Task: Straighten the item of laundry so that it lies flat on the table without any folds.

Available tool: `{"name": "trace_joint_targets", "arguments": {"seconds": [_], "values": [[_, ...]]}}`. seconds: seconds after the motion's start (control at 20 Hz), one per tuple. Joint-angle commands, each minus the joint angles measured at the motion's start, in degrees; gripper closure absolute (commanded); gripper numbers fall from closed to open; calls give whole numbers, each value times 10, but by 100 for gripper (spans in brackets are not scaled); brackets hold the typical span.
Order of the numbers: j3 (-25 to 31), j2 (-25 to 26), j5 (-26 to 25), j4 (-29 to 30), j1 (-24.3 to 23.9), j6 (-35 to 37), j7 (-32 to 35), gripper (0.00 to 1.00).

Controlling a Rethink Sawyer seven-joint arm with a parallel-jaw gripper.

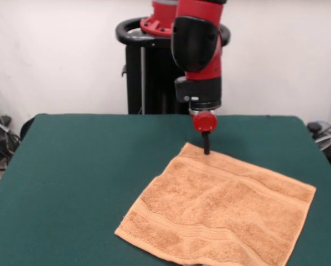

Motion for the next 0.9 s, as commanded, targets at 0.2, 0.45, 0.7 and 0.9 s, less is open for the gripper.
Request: {"name": "trace_joint_targets", "arguments": {"seconds": [0.2, 0.45, 0.7, 0.9], "values": [[33, -21, -60, -18, -26, 89, 41, 100], [102, -105, -54, 62, -91, 187, -14, 100], [142, -147, -30, 99, -133, 221, -70, 100], [188, -182, -24, 127, -179, 243, -102, 100]]}}
